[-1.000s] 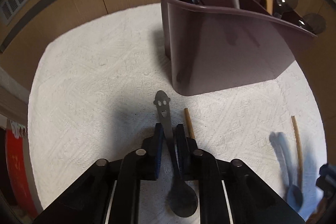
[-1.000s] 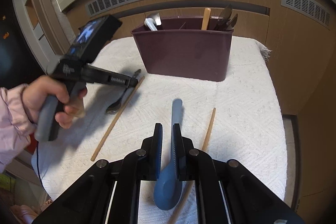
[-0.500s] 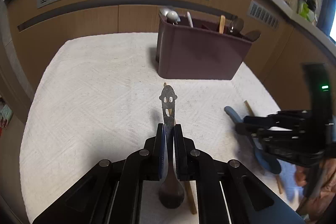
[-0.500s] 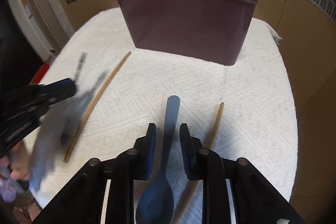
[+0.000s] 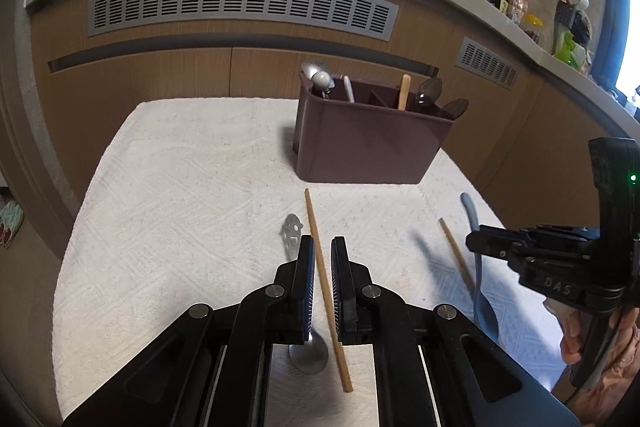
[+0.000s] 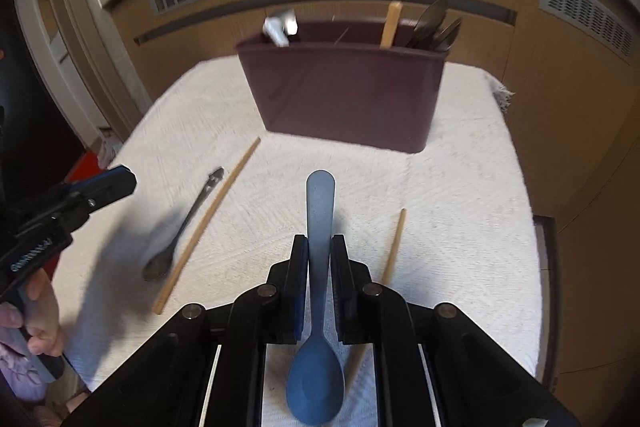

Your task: Organize utensils

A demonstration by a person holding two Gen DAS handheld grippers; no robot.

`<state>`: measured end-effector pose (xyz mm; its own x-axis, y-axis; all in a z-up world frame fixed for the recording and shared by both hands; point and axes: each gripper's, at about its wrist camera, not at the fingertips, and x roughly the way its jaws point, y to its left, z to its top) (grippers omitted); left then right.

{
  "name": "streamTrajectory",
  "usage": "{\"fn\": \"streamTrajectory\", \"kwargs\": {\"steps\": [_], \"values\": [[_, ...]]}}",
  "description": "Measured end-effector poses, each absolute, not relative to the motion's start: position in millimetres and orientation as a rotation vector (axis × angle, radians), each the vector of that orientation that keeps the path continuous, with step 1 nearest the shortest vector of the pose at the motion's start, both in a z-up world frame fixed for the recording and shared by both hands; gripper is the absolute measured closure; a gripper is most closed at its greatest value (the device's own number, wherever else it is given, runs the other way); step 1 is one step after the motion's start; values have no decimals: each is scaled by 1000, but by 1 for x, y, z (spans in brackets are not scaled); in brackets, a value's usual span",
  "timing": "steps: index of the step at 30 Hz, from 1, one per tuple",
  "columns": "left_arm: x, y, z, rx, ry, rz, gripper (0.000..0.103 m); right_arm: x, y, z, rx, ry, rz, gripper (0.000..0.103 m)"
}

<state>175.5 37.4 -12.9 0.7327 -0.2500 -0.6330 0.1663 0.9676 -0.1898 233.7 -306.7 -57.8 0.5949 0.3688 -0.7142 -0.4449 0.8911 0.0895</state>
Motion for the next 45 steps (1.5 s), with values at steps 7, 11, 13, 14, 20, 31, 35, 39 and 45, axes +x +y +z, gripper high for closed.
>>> {"fn": "streamTrajectory", "kwargs": {"steps": [7, 11, 13, 14, 20, 31, 35, 39, 45], "values": [[190, 35, -20, -74, 795, -216, 92, 228, -313, -51, -93, 793, 461, 93], [219, 36, -50, -70, 975, -206, 78, 228, -314, -57, -88, 805, 466, 93], [231, 34, -61, -51, 1028, -183, 77, 228, -315, -59, -84, 810, 474, 93], [236, 32, -65, -29, 1048, -184, 76, 228, -315, -59, -81, 810, 477, 93], [260, 11, -74, 124, 1105, -191, 76, 228, -318, -62, -84, 816, 479, 93], [208, 22, -45, -62, 889, -263, 93, 215, -328, -49, -18, 765, 480, 93], [170, 26, -14, -116, 741, -286, 95, 203, -333, -38, -5, 730, 485, 93], [161, 26, 6, -138, 682, -296, 95, 195, -332, -30, -5, 700, 488, 93], [172, 32, 7, -114, 717, -247, 94, 194, -333, -27, -19, 692, 483, 93]]}}
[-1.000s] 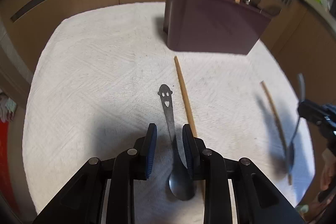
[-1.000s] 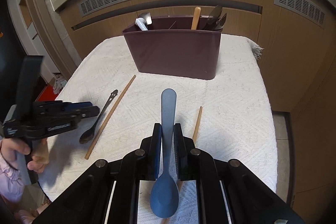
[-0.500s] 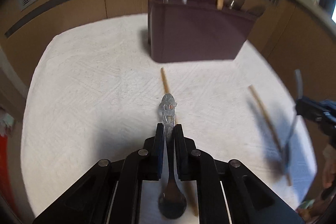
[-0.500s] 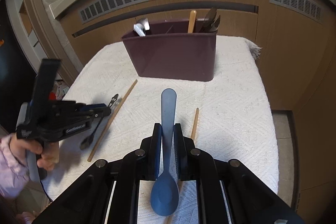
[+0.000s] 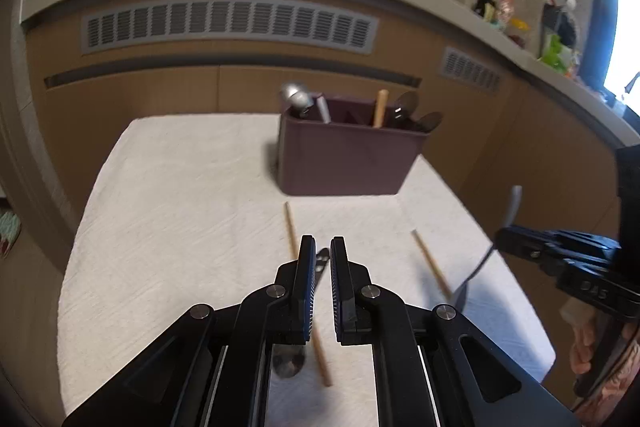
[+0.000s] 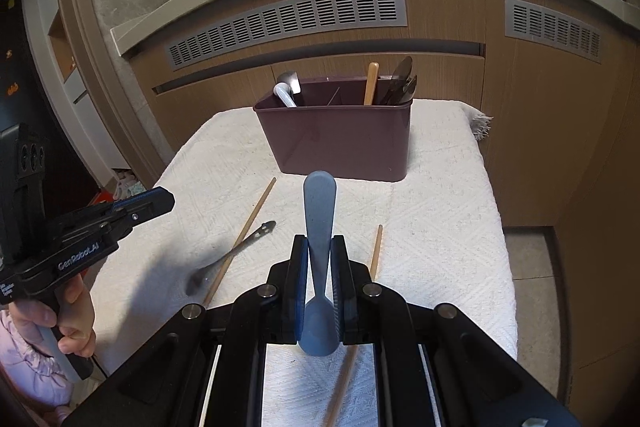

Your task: Organize utensils

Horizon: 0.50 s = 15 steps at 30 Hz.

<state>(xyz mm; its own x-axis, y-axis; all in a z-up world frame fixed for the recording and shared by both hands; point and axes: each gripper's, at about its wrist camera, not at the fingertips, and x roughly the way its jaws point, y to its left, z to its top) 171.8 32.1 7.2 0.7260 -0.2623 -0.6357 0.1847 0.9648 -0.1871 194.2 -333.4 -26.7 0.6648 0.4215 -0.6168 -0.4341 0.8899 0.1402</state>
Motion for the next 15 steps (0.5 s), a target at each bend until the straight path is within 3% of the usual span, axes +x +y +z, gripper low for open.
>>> {"fn": "streamTrajectory", "kwargs": {"steps": [2, 5, 6, 15], "values": [[182, 38, -3, -125, 783, -256, 89, 195, -335, -27, -17, 695, 481, 93], [196, 33, -20, -93, 860, -297, 63, 195, -336, -29, -14, 702, 485, 93], [201, 27, -26, -58, 880, -315, 60, 195, -336, -30, -12, 702, 486, 93], [257, -15, -75, 220, 1112, -328, 60, 192, -335, -29, -22, 695, 497, 93]]}}
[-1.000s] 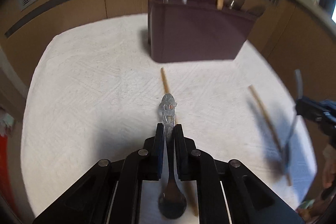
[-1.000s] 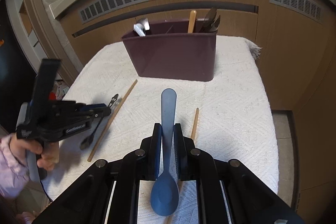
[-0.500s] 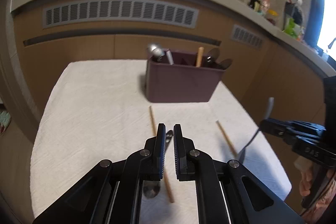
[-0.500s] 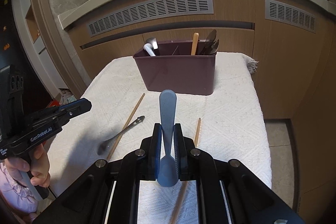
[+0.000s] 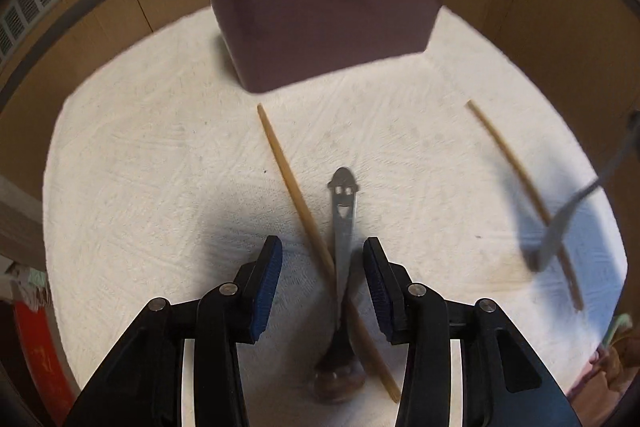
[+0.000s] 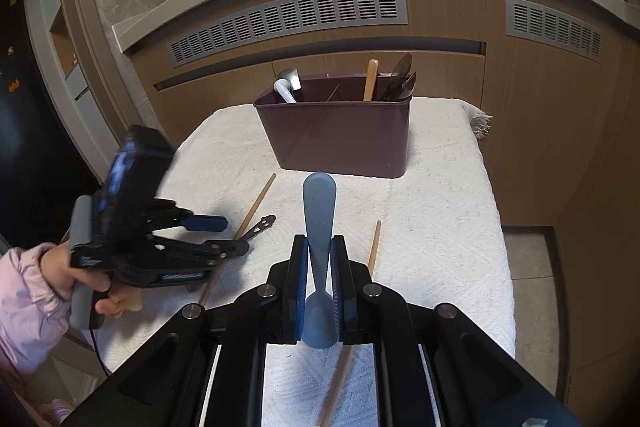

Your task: Organize utensils

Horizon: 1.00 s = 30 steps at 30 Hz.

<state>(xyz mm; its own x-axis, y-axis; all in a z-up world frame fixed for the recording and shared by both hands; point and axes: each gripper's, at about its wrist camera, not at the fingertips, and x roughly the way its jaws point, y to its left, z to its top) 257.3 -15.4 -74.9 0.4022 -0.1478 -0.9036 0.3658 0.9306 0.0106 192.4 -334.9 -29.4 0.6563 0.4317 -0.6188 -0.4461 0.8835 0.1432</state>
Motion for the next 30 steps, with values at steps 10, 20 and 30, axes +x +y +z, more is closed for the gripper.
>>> {"fn": "streamTrajectory", "kwargs": {"steps": [10, 20, 30], "values": [[219, 7, -52, -43, 964, -366, 93, 192, -337, -28, -7, 692, 497, 93], [173, 25, 6, -181, 703, -355, 99, 186, -334, -15, 4, 654, 504, 93], [188, 27, 27, -161, 666, -347, 99, 186, -333, -5, -15, 629, 497, 93]]}}
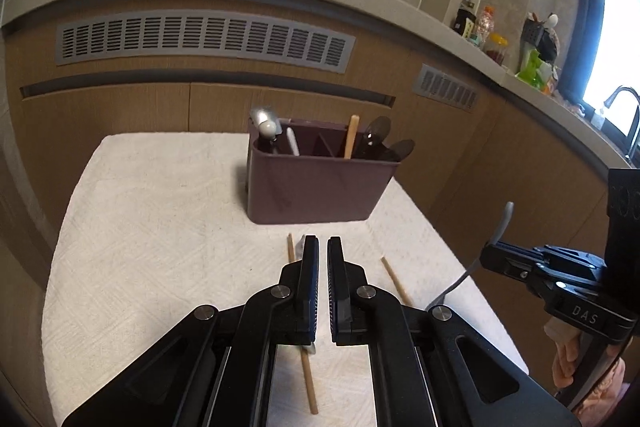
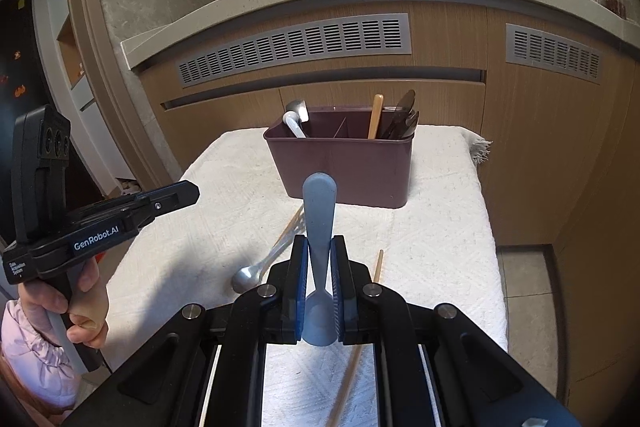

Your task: Organize utensils

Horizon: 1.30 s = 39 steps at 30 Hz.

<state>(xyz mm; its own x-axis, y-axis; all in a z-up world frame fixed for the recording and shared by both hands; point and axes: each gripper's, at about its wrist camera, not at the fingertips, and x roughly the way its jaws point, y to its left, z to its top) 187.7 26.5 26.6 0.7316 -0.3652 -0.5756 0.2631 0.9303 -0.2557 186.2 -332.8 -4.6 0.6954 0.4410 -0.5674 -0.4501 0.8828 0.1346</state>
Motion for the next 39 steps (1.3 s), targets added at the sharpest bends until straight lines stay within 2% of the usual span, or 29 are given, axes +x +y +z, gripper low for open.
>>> {"fn": "streamTrajectory", "kwargs": {"steps": [7, 8, 9, 11, 14, 16, 19, 20, 21, 22, 24, 39], "values": [[208, 13, -13, -104, 834, -359, 93, 190, -333, -11, -5, 655, 500, 93], [215, 8, -20, -87, 859, -364, 84, 190, -333, -10, -5, 655, 501, 93], [221, 3, -26, -71, 886, -370, 67, 190, -332, -10, -7, 656, 503, 93], [241, -10, -40, -19, 959, -393, 46, 190, -332, -11, -11, 658, 504, 93], [264, -27, -56, 92, 1036, -364, 46, 190, -333, -12, -19, 660, 503, 93], [279, -36, -68, 145, 1091, -348, 47, 191, -335, -13, -17, 664, 502, 93], [289, -40, -75, 151, 1112, -348, 56, 193, -338, -15, -18, 672, 502, 93], [290, -41, -74, 158, 1114, -343, 64, 193, -338, -16, -19, 673, 501, 93], [290, -41, -74, 147, 1112, -352, 86, 194, -338, -16, -20, 675, 502, 93], [289, -41, -74, 125, 1112, -362, 92, 194, -338, -16, -20, 676, 503, 93], [283, -37, -73, 93, 1092, -355, 97, 195, -338, -16, -12, 674, 501, 93], [189, 4, 3, -163, 712, -363, 102, 189, -331, -5, -13, 644, 510, 93]]}}
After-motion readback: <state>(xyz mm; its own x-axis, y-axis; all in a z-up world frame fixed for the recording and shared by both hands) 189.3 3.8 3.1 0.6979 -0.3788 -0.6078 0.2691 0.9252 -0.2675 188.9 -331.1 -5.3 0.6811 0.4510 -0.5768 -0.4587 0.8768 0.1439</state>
